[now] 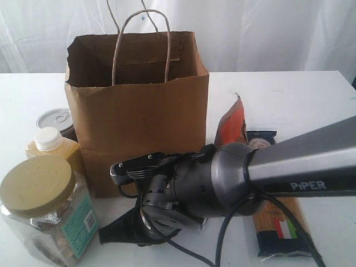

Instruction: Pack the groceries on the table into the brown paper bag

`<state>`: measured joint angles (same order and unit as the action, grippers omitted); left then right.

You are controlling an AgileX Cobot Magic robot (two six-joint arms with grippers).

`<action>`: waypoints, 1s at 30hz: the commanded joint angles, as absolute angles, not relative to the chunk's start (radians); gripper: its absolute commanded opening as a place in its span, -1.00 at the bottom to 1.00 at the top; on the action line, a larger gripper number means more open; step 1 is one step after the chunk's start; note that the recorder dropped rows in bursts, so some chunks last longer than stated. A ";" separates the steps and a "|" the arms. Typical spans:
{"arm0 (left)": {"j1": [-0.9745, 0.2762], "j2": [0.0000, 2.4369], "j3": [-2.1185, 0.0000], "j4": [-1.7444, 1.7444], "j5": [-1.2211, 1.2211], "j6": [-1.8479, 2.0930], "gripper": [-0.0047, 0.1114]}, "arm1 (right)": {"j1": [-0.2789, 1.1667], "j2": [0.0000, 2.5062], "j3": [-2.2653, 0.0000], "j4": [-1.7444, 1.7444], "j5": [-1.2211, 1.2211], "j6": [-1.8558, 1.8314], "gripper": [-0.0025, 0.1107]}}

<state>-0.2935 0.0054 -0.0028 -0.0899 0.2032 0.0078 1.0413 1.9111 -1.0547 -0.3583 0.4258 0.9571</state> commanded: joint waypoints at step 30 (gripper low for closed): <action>-0.289 0.000 0.000 -0.096 0.202 0.000 -0.92 | 1.146 1.494 -1.515 -0.663 0.663 0.657 -0.78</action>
<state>-0.2935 0.0054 -0.0028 -0.0899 0.2032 0.0078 1.1640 1.4615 -1.4493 -0.6257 0.6090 0.6611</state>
